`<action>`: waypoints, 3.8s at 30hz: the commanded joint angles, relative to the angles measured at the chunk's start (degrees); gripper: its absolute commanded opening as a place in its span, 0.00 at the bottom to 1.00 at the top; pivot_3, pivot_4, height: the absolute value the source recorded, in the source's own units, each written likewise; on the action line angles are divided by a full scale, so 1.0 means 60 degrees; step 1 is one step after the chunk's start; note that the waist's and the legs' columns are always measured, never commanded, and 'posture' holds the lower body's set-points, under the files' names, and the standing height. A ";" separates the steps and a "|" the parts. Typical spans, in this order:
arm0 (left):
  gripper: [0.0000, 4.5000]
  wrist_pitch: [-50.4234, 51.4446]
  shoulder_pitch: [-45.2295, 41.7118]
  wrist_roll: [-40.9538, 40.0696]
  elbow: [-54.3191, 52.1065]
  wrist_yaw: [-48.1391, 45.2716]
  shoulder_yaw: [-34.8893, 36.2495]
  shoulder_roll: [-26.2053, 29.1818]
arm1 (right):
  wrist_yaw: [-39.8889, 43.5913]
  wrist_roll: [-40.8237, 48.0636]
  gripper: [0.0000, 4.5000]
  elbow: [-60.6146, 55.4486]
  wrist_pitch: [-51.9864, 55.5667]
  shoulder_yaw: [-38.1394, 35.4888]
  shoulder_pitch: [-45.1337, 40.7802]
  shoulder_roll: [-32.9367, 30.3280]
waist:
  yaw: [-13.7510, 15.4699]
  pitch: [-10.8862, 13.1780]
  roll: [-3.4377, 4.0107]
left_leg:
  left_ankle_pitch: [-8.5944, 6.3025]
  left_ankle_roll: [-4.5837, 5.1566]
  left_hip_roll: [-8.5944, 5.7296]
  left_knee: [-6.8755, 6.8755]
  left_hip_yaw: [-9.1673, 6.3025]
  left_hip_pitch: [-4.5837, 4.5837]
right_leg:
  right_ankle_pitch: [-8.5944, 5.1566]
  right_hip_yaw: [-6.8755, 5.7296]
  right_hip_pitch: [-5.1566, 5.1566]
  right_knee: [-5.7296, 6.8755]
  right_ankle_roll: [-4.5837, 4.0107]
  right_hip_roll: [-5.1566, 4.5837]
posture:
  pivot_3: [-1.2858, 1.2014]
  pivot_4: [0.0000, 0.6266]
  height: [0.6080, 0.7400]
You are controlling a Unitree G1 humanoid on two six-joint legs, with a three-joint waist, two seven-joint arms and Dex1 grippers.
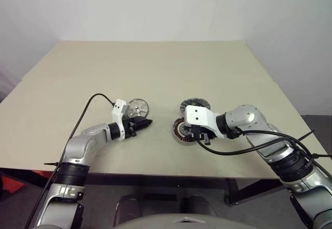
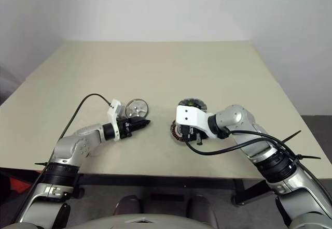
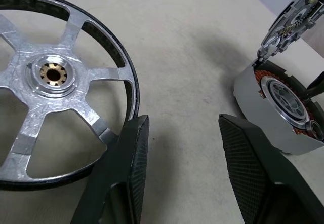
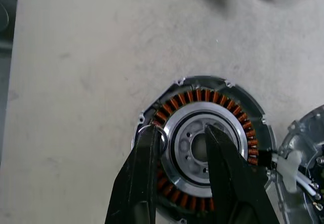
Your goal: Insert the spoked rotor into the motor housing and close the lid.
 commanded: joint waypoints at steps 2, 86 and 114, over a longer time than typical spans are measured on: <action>0.51 -0.0138 -0.0077 -0.0005 -0.0098 -0.0074 0.0124 0.0056 | -0.0030 -0.0040 0.35 -0.0137 -0.0138 -0.0027 -0.0047 -0.0124 | 0.0001 0.0000 0.0000 | 0.0000 0.0000 -0.0001 0.0000 0.0000 0.0000 | 0.0000 0.0000 0.0000 0.0000 0.0000 0.0000 | 0.52 0.00 1.00; 0.51 -0.0051 -0.0068 -0.0080 -0.0387 0.0152 0.0399 0.0269 | -0.0810 -0.0203 0.35 0.1375 -0.0647 -0.0081 -0.0993 0.0596 | -0.0025 0.0000 0.0001 | 0.0002 -0.0004 0.0000 0.0000 0.0000 0.0002 | 0.0000 0.0000 0.0000 0.0001 0.0000 0.0000 | 0.52 0.00 1.00; 0.51 -0.0097 -0.0155 -0.0073 -0.0261 0.0172 0.0412 0.0281 | -0.0602 0.0304 0.35 0.0983 -0.0287 -0.0173 -0.1061 0.1033 | -0.0041 0.0000 0.0001 | 0.0002 -0.0004 0.0000 -0.0001 0.0000 -0.0001 | 0.0001 -0.0001 0.0000 -0.0001 -0.0002 0.0000 | 0.52 0.00 1.00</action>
